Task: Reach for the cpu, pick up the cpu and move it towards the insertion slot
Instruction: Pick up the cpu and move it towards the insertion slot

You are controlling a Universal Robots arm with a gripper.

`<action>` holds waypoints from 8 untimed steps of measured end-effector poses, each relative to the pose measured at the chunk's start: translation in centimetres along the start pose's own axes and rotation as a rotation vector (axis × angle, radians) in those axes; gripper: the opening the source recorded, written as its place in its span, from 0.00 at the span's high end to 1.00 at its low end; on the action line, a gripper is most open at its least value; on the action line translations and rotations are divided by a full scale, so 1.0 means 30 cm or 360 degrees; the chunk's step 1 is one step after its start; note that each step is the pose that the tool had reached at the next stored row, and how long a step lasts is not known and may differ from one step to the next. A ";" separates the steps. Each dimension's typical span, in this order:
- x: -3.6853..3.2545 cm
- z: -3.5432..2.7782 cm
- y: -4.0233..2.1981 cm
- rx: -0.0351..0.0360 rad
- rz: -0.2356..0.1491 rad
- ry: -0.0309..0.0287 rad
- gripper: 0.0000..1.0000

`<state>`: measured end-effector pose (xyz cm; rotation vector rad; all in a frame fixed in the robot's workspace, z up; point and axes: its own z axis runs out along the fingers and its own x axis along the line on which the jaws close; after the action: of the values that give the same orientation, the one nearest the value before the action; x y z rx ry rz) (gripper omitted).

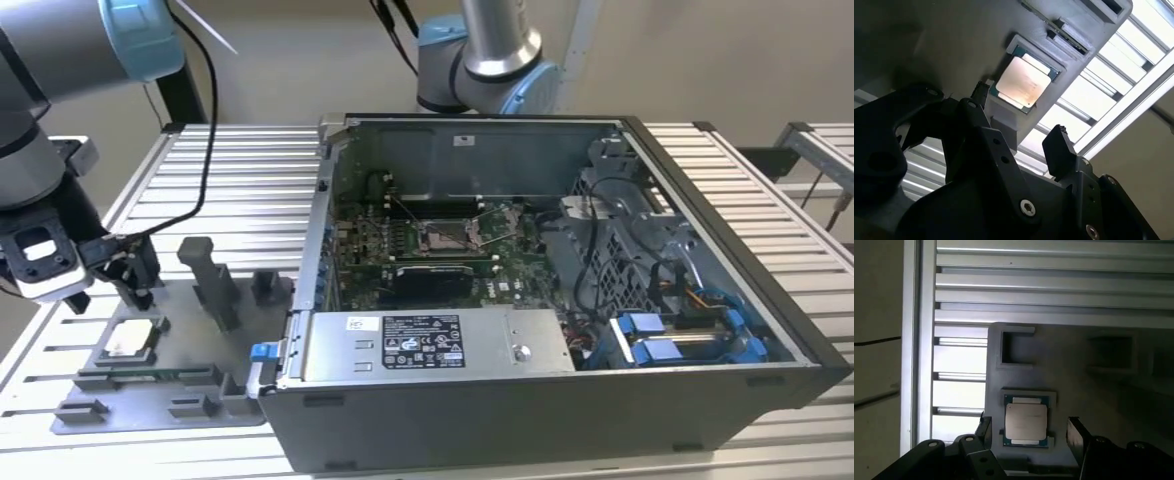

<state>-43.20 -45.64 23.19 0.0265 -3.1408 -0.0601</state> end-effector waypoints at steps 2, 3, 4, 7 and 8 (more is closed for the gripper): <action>0.001 0.010 -0.002 0.0000 0.0000 0.00001 0.00; 0.002 0.015 -0.003 0.0000 0.0001 0.00001 0.00; 0.003 0.019 -0.005 0.0000 0.0001 0.00004 0.00; 0.006 0.033 -0.009 0.0000 0.0001 -0.00001 0.00; 0.007 0.038 -0.010 0.0000 0.0001 0.00000 0.00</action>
<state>-43.41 -45.89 22.05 0.0256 -3.1408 -0.0600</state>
